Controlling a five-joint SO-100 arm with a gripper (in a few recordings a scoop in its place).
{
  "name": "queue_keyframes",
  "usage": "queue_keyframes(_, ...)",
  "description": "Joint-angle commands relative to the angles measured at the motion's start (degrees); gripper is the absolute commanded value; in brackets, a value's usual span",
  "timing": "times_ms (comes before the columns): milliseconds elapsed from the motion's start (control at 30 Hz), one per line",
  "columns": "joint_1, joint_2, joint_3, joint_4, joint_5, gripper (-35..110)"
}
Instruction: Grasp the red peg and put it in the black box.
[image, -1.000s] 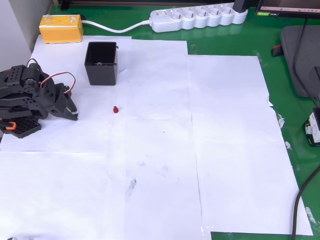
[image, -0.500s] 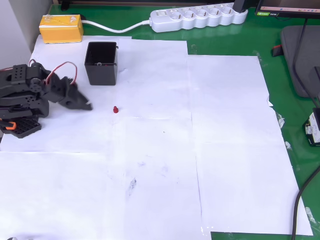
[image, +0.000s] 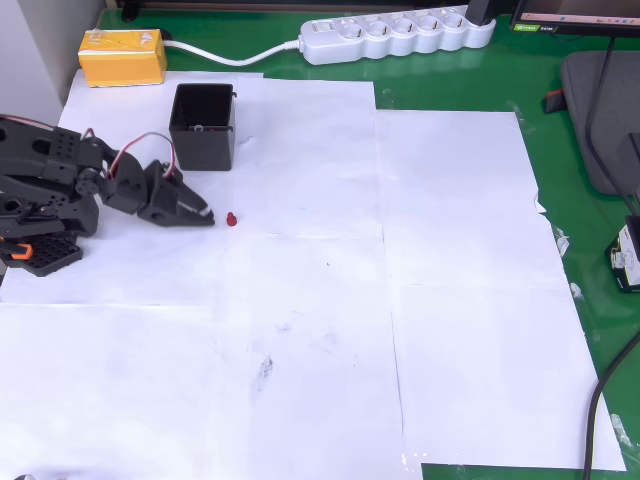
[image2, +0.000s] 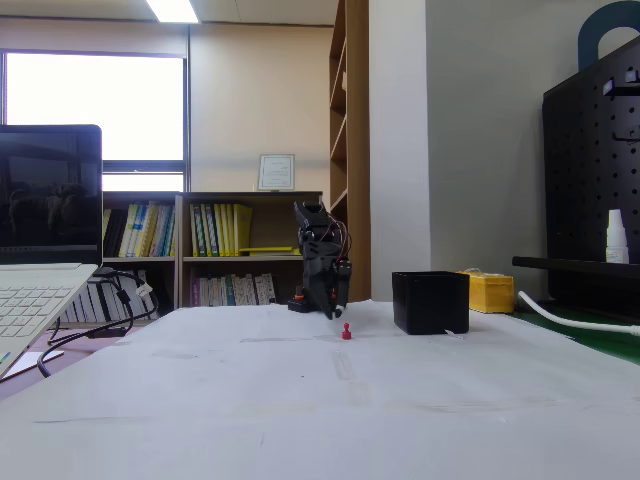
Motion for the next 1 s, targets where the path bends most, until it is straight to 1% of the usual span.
queue_keyframes(0, -0.2, 5.5, -4.1, -6.9, -1.3, 0)
queue_keyframes(67, -1.2, 7.4, -4.1, -9.2, -2.2, 0)
queue_keyframes(233, -3.1, 10.5, -4.1, -10.4, -6.7, 0)
queue_keyframes(333, -3.4, 12.1, -4.1, -12.7, -6.2, 0)
queue_keyframes(533, -5.1, 11.3, -4.1, -10.7, -7.0, 1)
queue_keyframes(633, -5.2, 11.3, -4.1, -10.7, -7.0, 10)
queue_keyframes(767, -5.0, 11.9, -4.1, -11.3, -8.9, 18)
queue_keyframes(867, -4.6, 12.7, -4.1, -12.8, -9.4, 30)
queue_keyframes(967, -4.3, 12.9, -4.1, -13.0, -8.9, 30)
